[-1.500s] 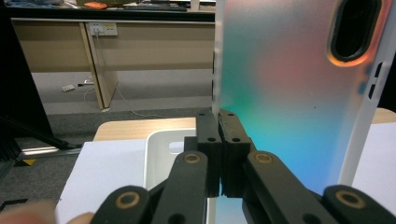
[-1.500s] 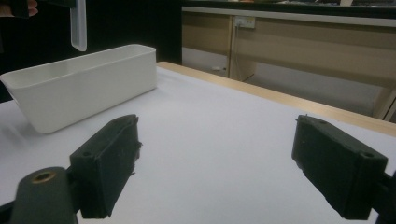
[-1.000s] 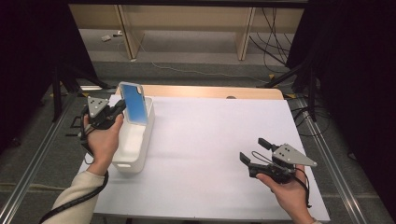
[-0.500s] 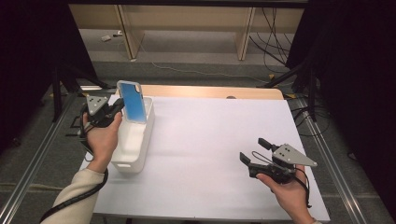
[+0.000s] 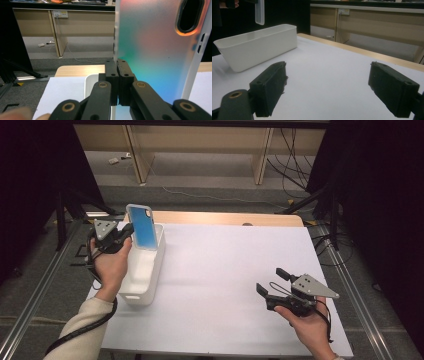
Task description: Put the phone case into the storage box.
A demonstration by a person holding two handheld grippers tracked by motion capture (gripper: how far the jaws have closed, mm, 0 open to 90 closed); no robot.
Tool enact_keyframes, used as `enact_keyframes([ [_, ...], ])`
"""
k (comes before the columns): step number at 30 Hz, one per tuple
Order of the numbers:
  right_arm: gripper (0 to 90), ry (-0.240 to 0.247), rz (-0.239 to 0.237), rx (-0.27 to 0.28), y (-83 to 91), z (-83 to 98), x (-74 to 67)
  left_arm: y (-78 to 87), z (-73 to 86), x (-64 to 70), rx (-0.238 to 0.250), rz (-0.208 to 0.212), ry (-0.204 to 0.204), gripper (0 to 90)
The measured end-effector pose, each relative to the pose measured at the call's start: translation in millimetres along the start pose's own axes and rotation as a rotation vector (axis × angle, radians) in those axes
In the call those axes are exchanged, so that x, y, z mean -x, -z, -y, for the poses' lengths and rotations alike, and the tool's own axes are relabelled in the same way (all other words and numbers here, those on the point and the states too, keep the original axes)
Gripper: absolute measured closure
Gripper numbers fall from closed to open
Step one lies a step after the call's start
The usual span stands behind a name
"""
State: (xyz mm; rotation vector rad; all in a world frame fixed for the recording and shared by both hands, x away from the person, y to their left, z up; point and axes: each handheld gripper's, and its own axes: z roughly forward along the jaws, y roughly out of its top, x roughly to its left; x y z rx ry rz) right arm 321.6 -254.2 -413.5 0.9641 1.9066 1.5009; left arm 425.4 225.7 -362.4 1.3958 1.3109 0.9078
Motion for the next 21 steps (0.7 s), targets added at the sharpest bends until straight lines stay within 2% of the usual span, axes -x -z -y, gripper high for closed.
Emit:
enact_keyframes([
  [10,16.1,-0.010,-0.019,0.003,-1.7,0.8,-0.1,-5.7,-2.3,-6.1,0.001,-0.017,0.017,88.3],
  [15,16.1,-0.010,-0.019,0.003,-1.7,1.0,0.1,-8.7,-2.3,-6.4,0.000,-0.019,0.017,88.3],
  [18,16.1,0.006,-0.012,0.001,-1.6,1.0,1.2,-10.2,-0.9,-5.2,-0.008,-0.017,0.018,88.3],
  [21,16.1,-0.002,-0.009,-0.004,-1.2,0.9,0.3,-10.9,-1.4,-5.7,-0.008,-0.016,0.019,88.3],
])
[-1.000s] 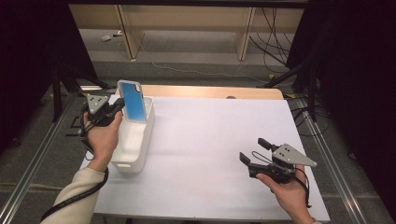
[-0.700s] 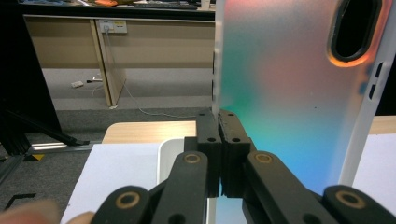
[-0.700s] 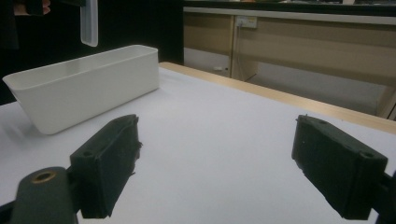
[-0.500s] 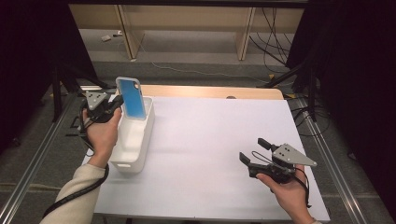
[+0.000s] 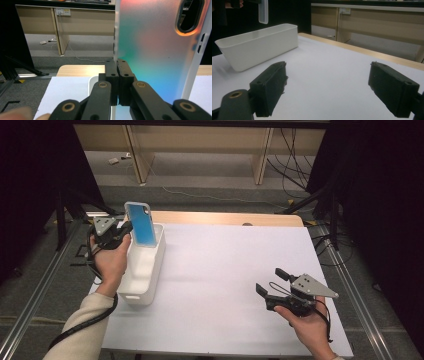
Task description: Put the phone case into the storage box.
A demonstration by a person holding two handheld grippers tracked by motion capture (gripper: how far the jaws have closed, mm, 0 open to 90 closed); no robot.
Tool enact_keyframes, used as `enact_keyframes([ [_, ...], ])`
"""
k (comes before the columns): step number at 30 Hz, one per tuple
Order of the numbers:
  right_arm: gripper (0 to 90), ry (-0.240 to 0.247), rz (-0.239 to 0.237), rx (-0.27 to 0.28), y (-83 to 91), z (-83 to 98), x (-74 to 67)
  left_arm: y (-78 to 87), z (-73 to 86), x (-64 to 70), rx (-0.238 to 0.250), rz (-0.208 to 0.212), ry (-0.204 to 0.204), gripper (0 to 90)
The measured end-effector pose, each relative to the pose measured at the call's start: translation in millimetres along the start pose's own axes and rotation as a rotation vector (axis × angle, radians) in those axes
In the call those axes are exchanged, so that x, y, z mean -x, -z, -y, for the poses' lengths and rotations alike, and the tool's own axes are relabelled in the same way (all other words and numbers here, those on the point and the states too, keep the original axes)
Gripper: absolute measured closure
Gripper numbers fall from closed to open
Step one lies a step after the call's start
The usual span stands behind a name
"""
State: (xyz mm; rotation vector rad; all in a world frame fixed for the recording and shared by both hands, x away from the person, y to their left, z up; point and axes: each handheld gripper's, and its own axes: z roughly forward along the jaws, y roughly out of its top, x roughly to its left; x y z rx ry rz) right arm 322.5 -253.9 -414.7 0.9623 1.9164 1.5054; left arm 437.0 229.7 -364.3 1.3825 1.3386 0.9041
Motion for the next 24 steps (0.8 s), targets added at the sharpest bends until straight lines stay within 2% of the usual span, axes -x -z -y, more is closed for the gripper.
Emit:
enact_keyframes([
  [6,16.1,-0.003,-0.011,-0.011,0.1,0.0,-0.8,-2.0,-1.8,0.1,-0.005,-0.014,0.003,88.3],
  [13,16.1,-0.015,-0.023,0.003,-0.4,0.0,-1.6,-5.8,-5.9,-1.3,-0.003,-0.029,-0.005,88.2],
  [15,16.1,-0.002,-0.021,-0.004,0.1,-0.2,-1.3,-6.7,-7.3,-2.1,-0.002,-0.030,-0.004,88.2],
  [21,16.1,-0.013,-0.022,0.007,-0.4,-0.1,-1.7,-10.2,-11.1,-2.7,-0.003,-0.030,-0.008,88.2],
  [24,16.1,-0.003,-0.026,-0.008,0.4,-0.1,-1.3,-12.2,-10.9,-3.5,-0.008,-0.033,-0.005,88.3],
])
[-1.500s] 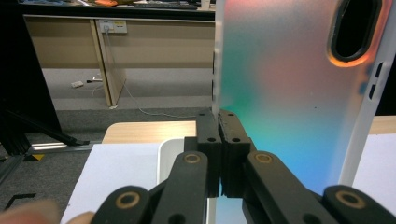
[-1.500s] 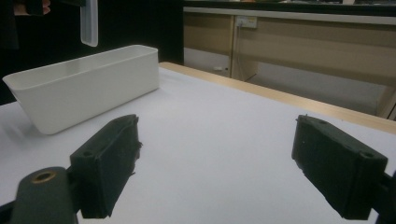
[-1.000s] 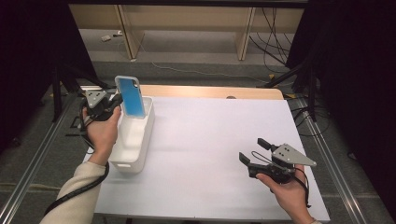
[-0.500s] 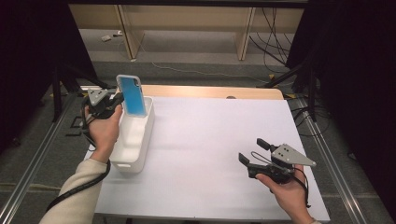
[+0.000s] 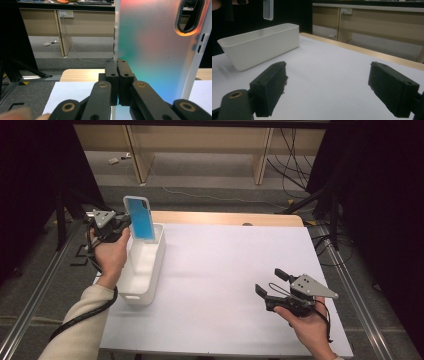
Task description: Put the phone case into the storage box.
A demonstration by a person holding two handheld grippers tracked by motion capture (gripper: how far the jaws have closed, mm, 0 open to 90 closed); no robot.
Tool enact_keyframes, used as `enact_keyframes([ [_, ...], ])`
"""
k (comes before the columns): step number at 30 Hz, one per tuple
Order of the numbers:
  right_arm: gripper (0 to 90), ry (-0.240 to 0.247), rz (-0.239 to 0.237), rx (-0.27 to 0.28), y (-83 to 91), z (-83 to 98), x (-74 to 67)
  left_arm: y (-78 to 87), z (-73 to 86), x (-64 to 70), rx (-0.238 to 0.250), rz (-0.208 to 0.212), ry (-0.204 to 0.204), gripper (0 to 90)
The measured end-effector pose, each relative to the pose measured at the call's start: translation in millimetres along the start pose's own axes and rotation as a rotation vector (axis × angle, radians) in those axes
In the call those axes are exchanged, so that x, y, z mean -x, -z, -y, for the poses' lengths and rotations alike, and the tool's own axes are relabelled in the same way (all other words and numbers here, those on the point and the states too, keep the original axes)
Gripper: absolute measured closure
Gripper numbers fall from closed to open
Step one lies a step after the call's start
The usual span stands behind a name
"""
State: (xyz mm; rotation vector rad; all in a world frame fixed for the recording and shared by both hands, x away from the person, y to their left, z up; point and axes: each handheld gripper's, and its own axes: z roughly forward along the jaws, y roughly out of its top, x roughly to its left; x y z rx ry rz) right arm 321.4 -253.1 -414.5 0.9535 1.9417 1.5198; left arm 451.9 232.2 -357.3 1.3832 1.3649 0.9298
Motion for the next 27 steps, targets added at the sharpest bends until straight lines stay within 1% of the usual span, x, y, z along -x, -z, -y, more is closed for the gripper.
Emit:
enact_keyframes([
  [1,16.1,0.002,0.007,-0.005,0.7,-0.4,-0.2,-1.1,0.3,-0.1,0.001,-0.001,0.001,88.3],
  [3,16.1,0.001,0.004,0.004,0.2,-0.3,-0.1,-2.6,0.6,-0.2,0.000,-0.002,0.005,88.3],
  [4,16.1,-0.002,0.001,0.006,-0.1,0.0,0.0,-3.1,0.6,-0.9,-0.005,-0.002,-0.004,88.3],
  [5,16.1,-0.004,0.000,0.003,0.0,0.1,0.1,-4.0,0.8,-1.0,-0.005,0.000,-0.002,88.3],
  [6,16.1,-0.001,0.007,-0.014,1.0,-0.2,0.2,-5.0,1.0,-1.0,-0.006,-0.001,-0.003,88.3],
  [10,16.2,0.000,0.006,-0.009,0.7,-0.1,0.2,-8.3,1.7,-0.8,-0.011,-0.004,-0.008,88.3],
  [12,16.2,-0.007,0.003,0.003,0.1,0.1,0.1,-9.4,1.8,-0.5,-0.013,-0.002,-0.006,88.3],
  [14,16.2,-0.003,0.010,-0.007,0.8,-0.2,0.3,-10.7,1.9,0.0,-0.013,-0.004,-0.005,88.3],
  [15,16.2,-0.003,0.008,0.002,0.2,0.2,0.4,-11.2,1.9,0.2,-0.016,-0.003,-0.006,88.3],
  [19,16.2,-0.002,0.009,-0.004,0.5,0.1,0.4,-13.5,1.8,0.8,-0.018,-0.003,-0.007,88.3],
  [24,16.2,0.001,0.014,0.002,-0.1,0.5,0.6,-16.0,1.0,0.1,-0.021,-0.001,-0.008,88.3],
  [26,16.2,0.002,0.015,-0.006,0.2,0.4,0.4,-16.7,0.8,0.1,-0.023,-0.004,-0.009,88.3],
  [27,16.2,0.001,0.017,0.001,-0.2,0.7,0.4,-17.2,0.8,0.2,-0.025,-0.005,-0.010,88.3],
])
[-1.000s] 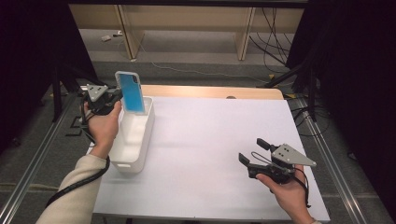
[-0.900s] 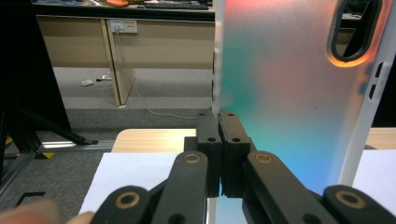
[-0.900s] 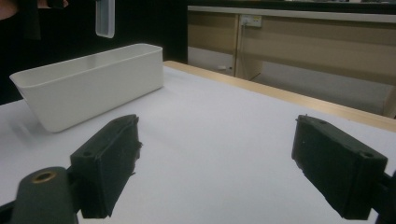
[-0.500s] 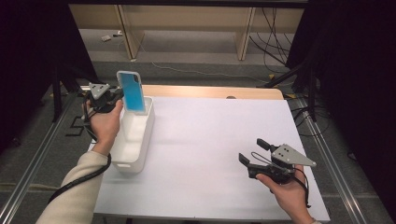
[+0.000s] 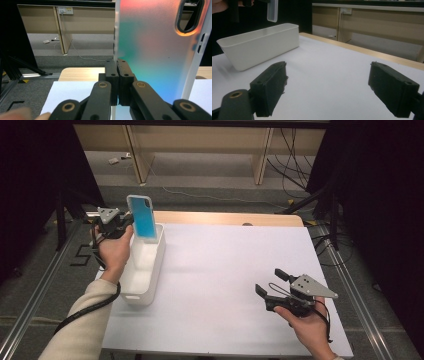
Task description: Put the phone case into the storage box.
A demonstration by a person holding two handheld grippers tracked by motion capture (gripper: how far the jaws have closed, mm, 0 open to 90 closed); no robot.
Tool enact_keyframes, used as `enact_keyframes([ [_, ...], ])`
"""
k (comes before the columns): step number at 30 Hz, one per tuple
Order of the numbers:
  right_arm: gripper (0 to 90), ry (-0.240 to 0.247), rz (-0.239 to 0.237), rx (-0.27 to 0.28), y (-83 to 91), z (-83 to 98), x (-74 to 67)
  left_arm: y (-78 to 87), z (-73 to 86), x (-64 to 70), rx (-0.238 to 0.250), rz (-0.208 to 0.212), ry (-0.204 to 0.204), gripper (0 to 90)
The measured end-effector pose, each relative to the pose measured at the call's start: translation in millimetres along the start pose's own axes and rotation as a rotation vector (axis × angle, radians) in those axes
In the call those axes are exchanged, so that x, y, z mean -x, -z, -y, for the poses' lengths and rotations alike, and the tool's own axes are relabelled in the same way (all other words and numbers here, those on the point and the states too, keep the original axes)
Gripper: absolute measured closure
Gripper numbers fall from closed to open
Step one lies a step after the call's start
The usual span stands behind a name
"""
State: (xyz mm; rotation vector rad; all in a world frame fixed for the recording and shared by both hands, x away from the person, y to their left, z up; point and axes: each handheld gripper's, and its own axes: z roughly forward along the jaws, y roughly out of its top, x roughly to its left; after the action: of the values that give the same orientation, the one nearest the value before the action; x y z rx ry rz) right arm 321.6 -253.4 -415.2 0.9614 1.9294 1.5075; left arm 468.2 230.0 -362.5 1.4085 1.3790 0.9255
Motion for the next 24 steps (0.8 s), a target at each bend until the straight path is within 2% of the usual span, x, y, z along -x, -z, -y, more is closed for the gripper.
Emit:
enact_keyframes([
  [24,16.2,-0.003,0.006,-0.002,0.1,0.5,0.4,-8.0,-2.2,-1.9,-0.012,-0.017,-0.002,88.3],
])
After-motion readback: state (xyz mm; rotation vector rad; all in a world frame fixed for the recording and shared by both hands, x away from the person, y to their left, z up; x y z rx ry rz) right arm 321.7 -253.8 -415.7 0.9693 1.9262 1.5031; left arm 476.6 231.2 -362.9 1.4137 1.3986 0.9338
